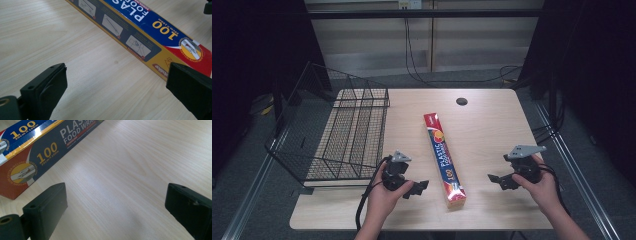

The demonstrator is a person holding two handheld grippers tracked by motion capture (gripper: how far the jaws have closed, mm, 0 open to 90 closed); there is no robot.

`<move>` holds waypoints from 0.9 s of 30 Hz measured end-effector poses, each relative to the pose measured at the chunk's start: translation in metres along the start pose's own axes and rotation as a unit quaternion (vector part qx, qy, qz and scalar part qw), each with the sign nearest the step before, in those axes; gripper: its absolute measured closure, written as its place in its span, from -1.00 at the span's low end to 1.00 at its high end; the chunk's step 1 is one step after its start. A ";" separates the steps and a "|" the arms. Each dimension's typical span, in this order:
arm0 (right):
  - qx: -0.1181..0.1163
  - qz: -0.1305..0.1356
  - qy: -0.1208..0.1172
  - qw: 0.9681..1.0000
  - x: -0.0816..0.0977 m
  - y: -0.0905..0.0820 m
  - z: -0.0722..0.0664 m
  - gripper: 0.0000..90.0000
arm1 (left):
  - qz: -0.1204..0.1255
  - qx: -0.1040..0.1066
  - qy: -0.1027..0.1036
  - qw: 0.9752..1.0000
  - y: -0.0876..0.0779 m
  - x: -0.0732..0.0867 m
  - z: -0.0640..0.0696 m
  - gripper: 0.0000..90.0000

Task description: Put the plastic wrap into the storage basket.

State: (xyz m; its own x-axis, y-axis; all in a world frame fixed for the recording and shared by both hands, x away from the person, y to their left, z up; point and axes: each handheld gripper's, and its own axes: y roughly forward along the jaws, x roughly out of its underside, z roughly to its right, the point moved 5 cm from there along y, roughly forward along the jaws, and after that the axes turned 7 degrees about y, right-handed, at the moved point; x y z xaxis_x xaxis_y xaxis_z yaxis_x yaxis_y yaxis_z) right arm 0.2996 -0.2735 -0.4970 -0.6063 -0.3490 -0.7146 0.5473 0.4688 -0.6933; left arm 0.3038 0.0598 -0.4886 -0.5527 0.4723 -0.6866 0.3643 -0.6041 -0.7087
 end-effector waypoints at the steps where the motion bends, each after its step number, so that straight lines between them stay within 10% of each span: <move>1: 0.000 0.000 0.000 1.000 0.000 0.000 0.000 -0.91 | 0.000 0.000 0.000 1.000 0.000 0.000 0.000 -0.93; 27: -0.002 0.011 0.013 1.000 0.002 -0.002 0.006 -0.91 | -0.022 0.001 -0.056 0.998 0.024 -0.044 -0.003 -0.92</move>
State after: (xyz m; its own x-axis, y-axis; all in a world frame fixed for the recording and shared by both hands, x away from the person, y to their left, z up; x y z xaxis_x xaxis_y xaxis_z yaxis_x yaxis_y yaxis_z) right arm 0.3012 -0.2803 -0.4973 -0.6098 -0.3170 -0.7264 0.5579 0.4793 -0.6775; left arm 0.3393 0.0262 -0.4758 -0.6492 0.4239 -0.6316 0.3356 -0.5856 -0.7379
